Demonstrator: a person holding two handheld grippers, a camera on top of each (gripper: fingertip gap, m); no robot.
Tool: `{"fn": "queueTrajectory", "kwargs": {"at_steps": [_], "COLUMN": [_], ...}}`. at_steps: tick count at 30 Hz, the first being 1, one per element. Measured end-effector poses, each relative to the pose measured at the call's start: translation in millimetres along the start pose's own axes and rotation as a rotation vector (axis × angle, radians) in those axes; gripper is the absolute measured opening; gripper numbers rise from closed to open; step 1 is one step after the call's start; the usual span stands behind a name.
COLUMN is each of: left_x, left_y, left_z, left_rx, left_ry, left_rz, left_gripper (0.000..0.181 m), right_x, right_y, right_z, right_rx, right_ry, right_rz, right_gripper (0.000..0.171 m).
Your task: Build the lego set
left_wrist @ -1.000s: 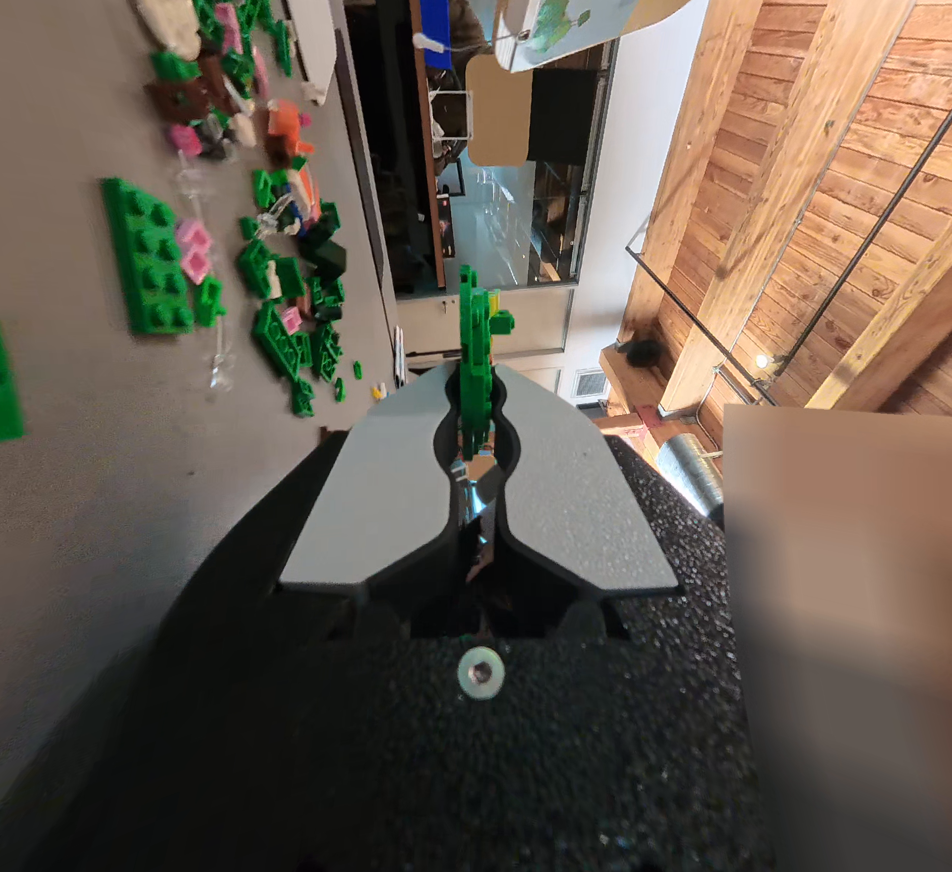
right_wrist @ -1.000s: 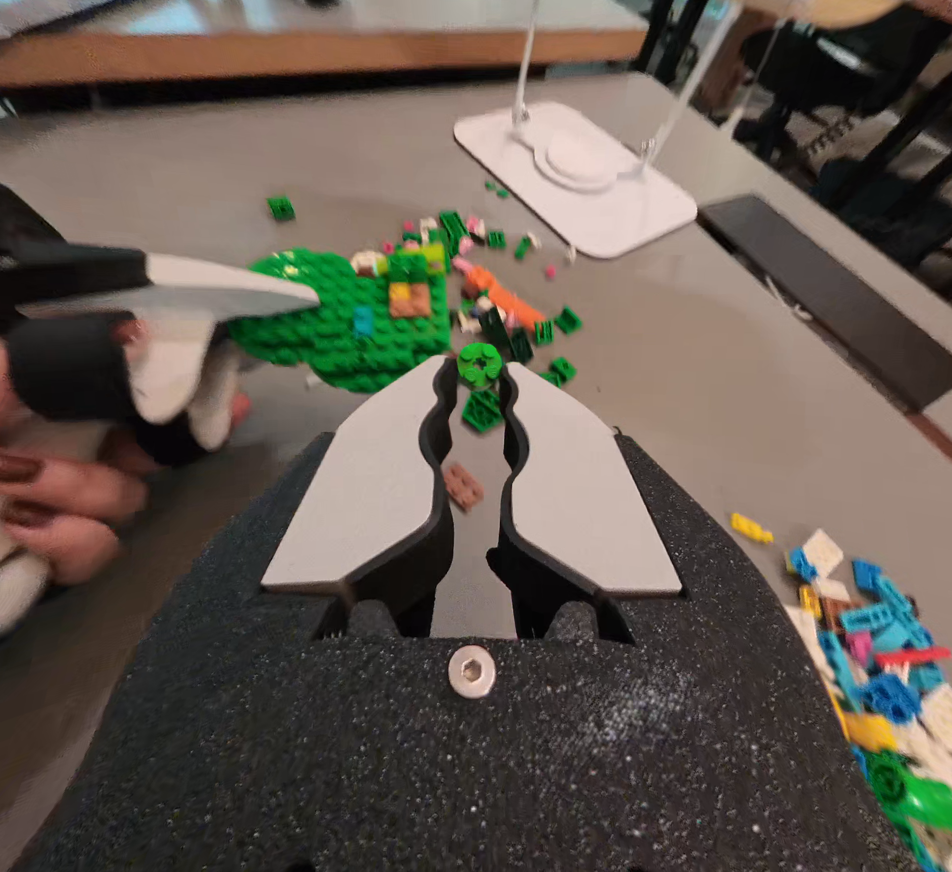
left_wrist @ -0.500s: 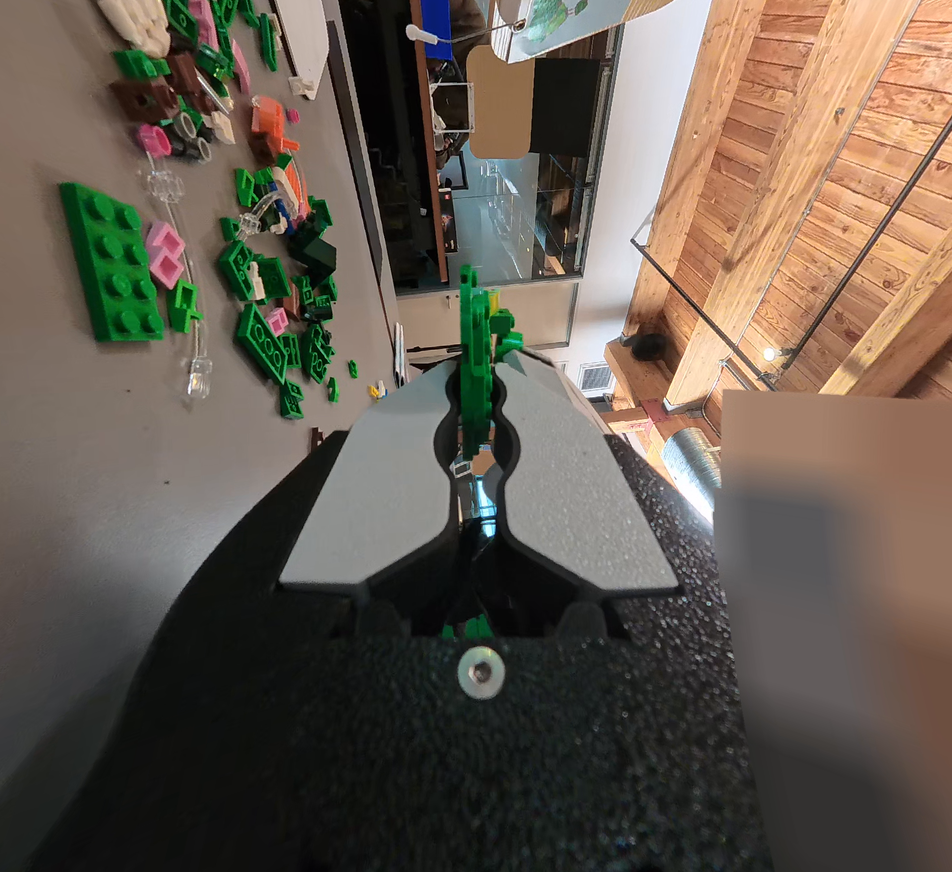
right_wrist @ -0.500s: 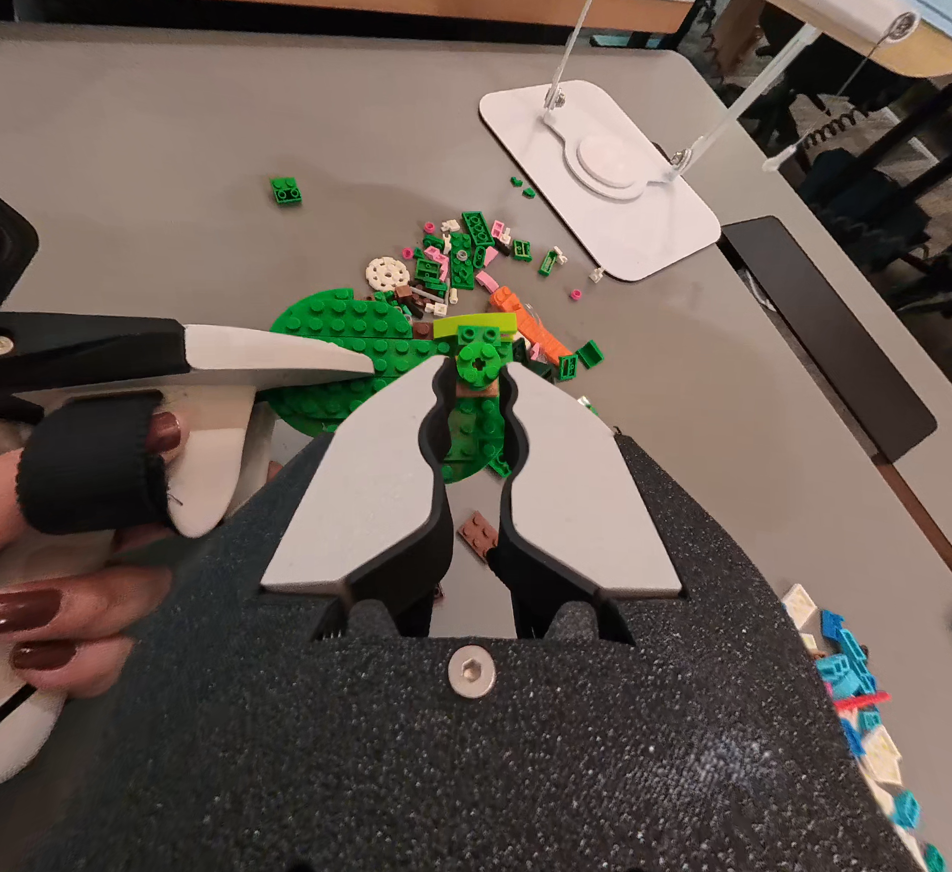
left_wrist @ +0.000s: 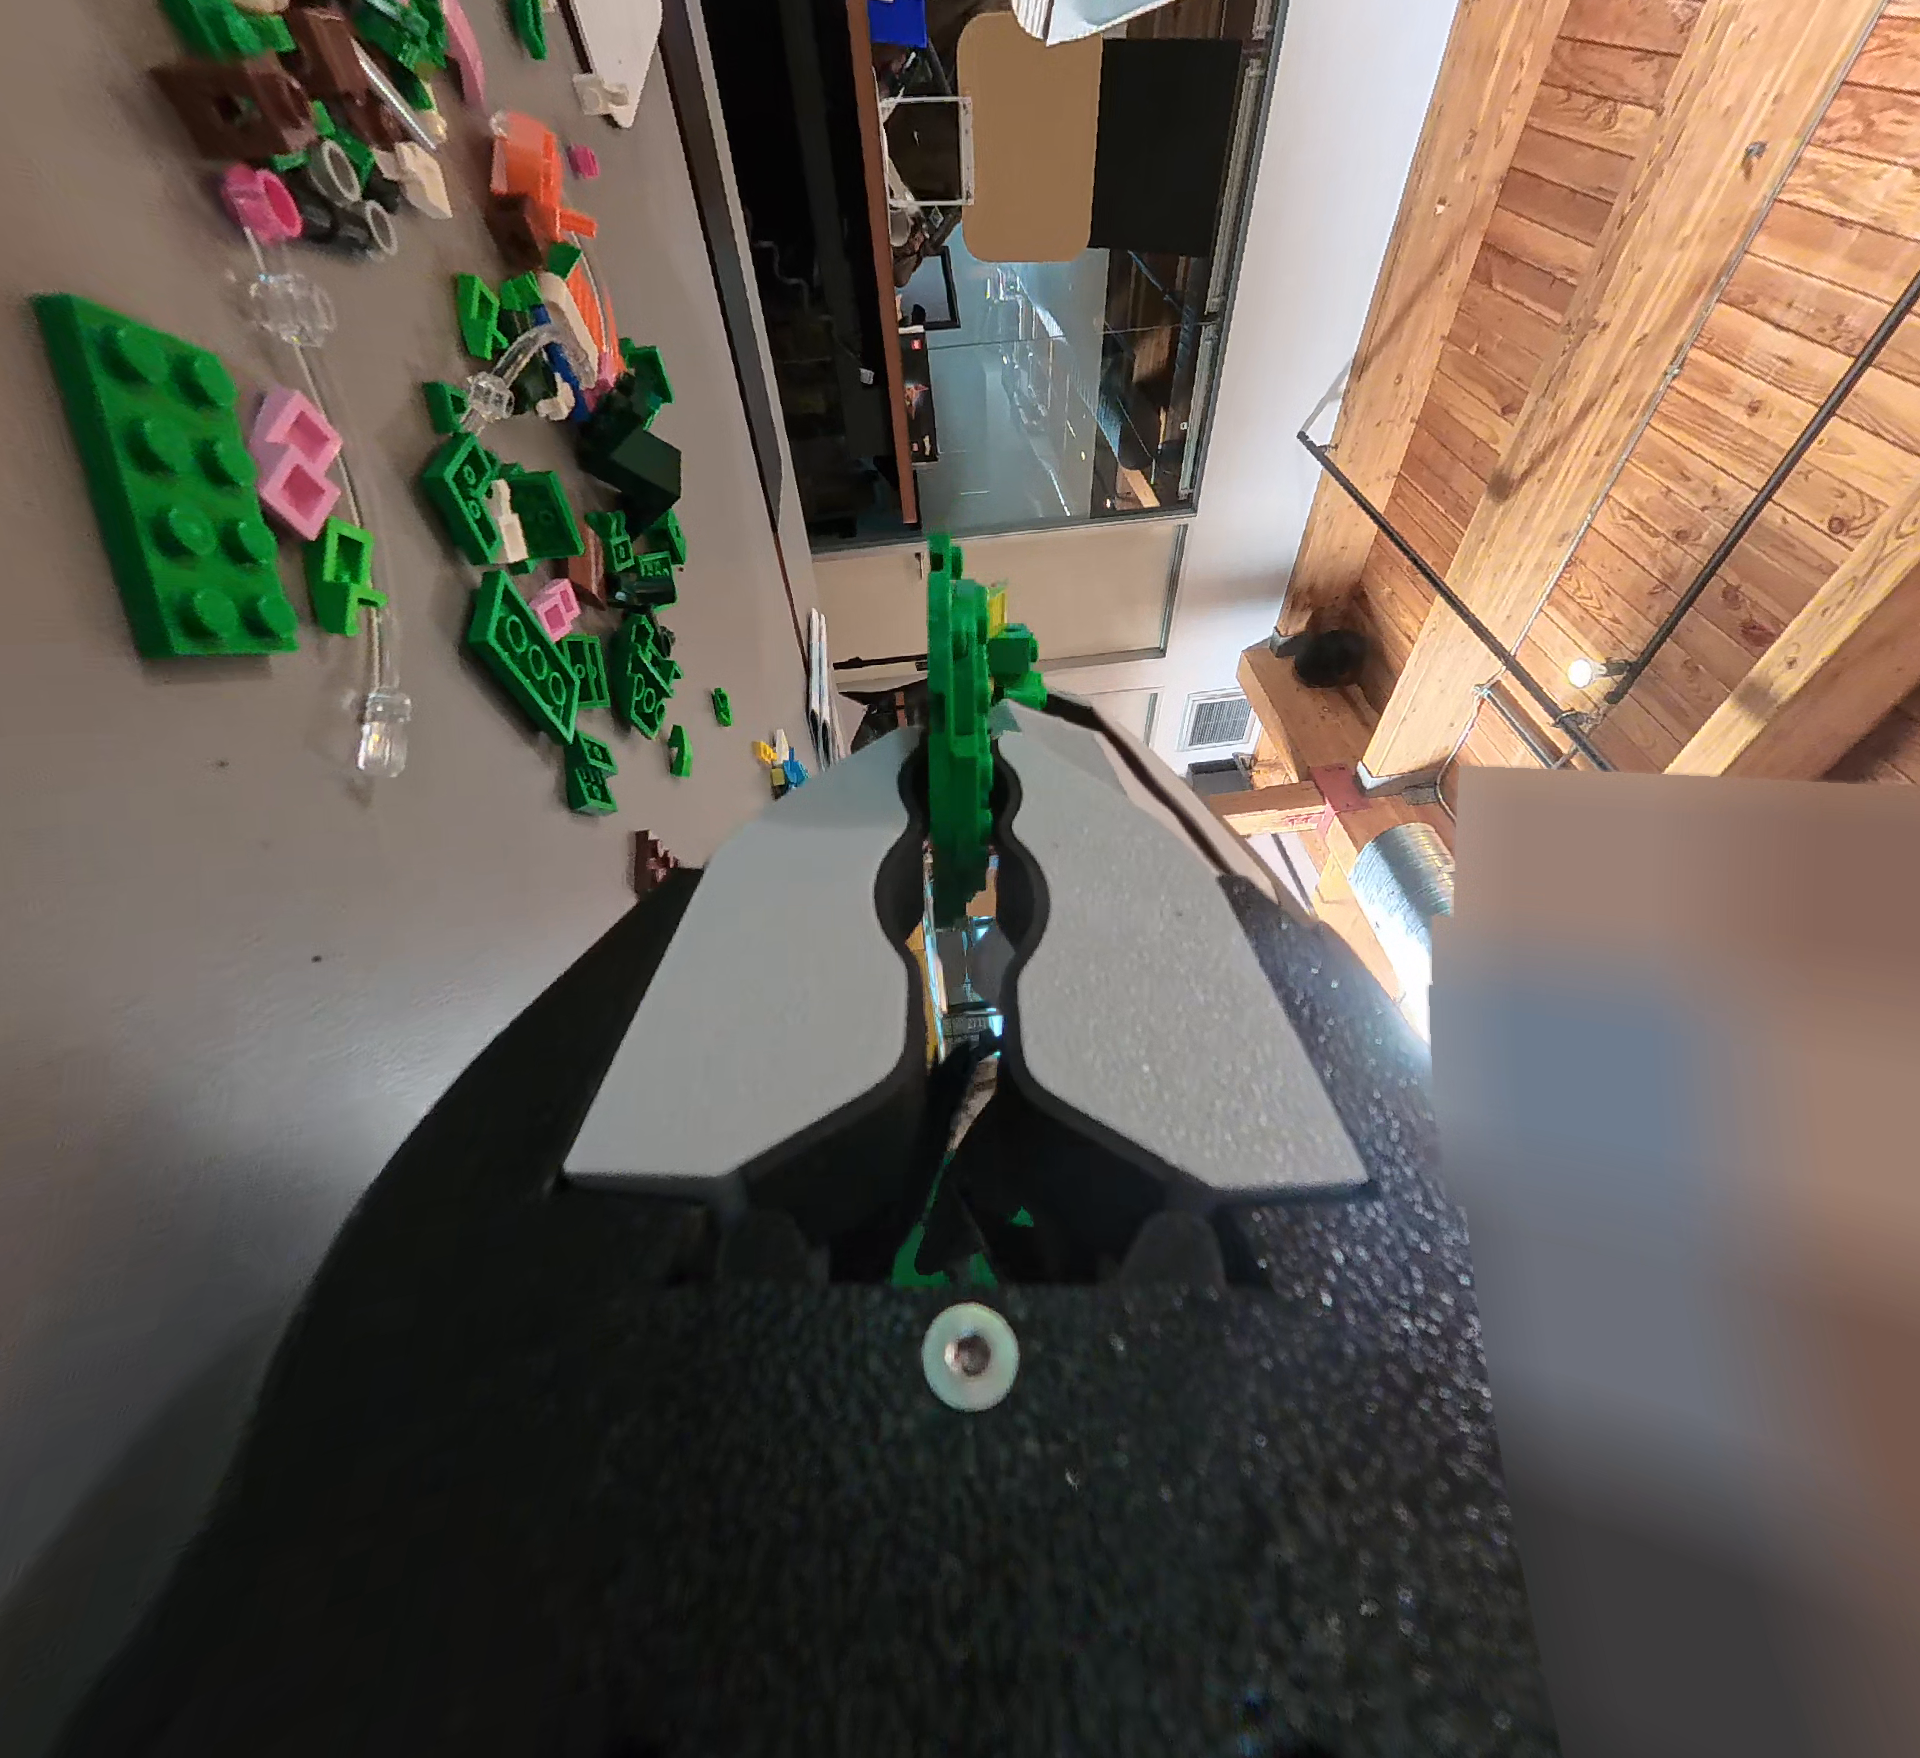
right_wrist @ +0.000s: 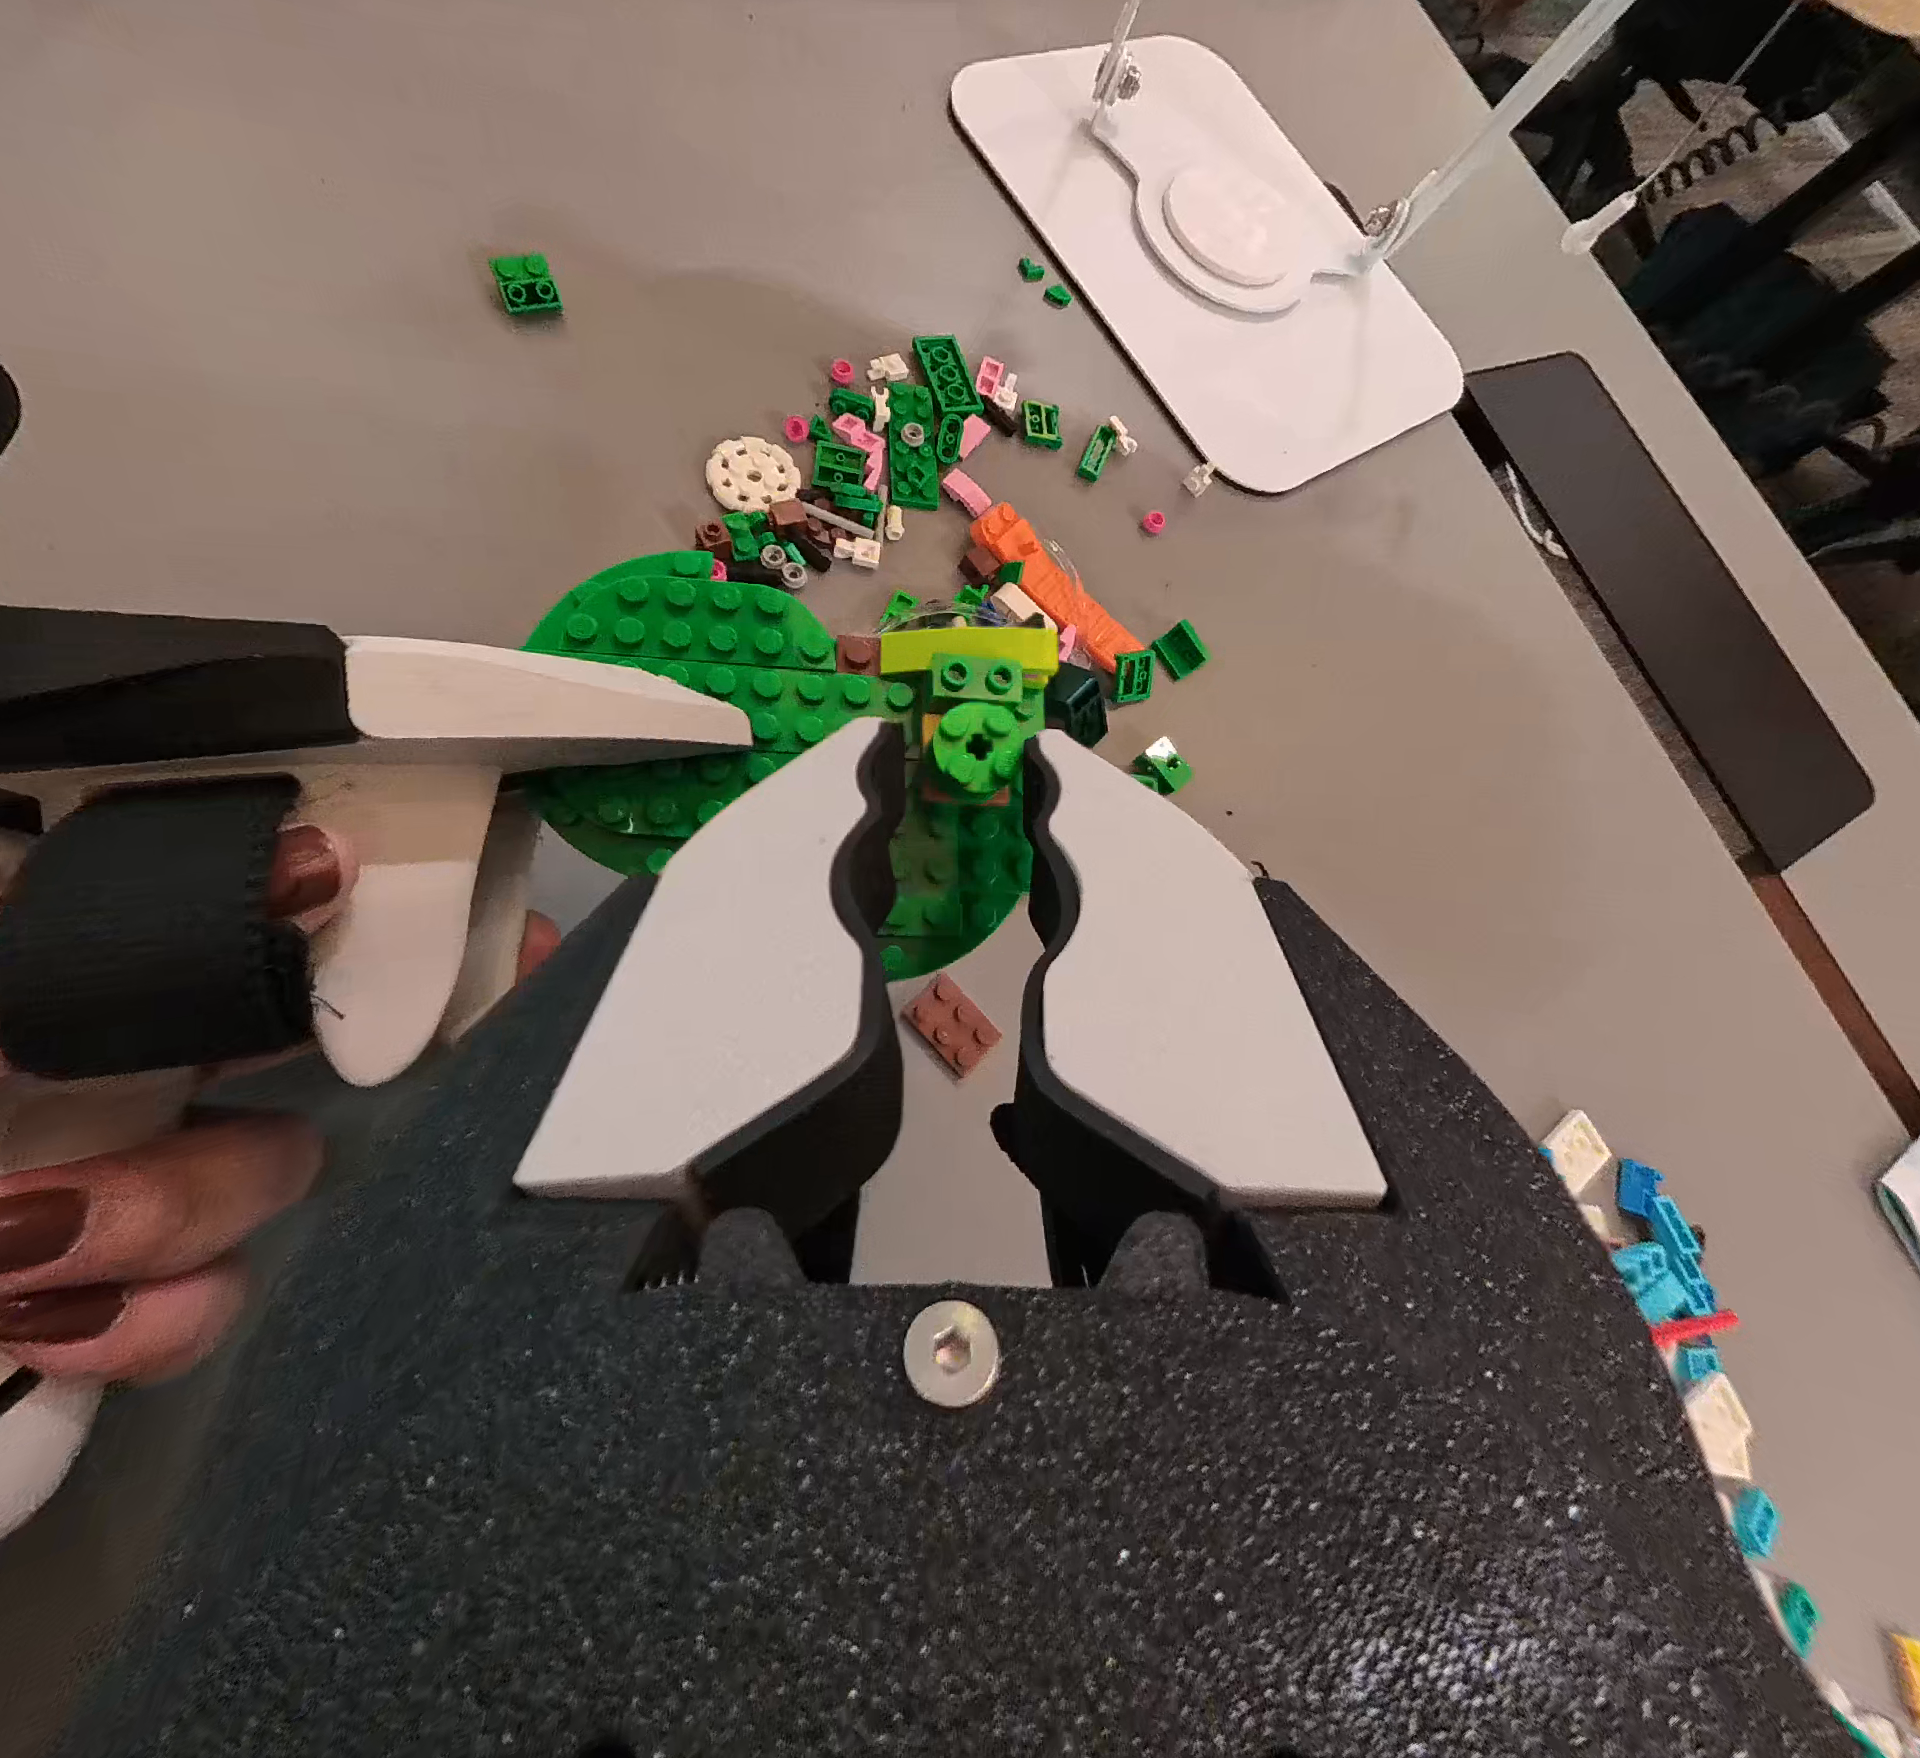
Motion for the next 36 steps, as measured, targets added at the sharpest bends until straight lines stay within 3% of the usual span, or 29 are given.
{"fn": "queueTrajectory", "kwargs": {"at_steps": [9,13,16,19,24,28,36], "left_x": [-1,5,13,18,24,24,23], "left_y": [6,14,19,19,18,16,17], "left_z": [3,10,11,12,20,25,28], "left_rx": [0.053,0.117,0.131,0.132,0.153,0.164,0.156], "left_ry": [0.066,0.183,0.221,0.256,0.31,0.326,0.332], "left_rz": [-0.024,-0.061,-0.097,-0.113,-0.132,-0.134,-0.143], "left_gripper": [0.008,0.008,0.008,0.008,0.008,0.008,0.008], "right_x": [19,44,61,71,62,49,40], "right_y": [-5,-10,-9,2,9,11,16], "right_z": [-5,4,30,58,74,79,80], "right_rx": [0.013,0.252,0.547,0.875,1.249,1.353,1.364], "right_ry": [-0.078,-0.208,-0.252,-0.282,-0.33,-0.356,-0.37], "right_rz": [-0.019,-0.097,-0.182,-0.222,-0.073,-0.018,0.009], "right_gripper": [0.031,0.048,0.073,0.069,0.064,0.058,0.043]}}
Point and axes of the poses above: each gripper's, where its closed fingertips meet, x back along the fingers, z out of its underside, y = z × x across the jaws, the point moved 6 cm from there along x, back along the fingers, and after that the axes turned 12 degrees about -y, right-handed, at the moved point
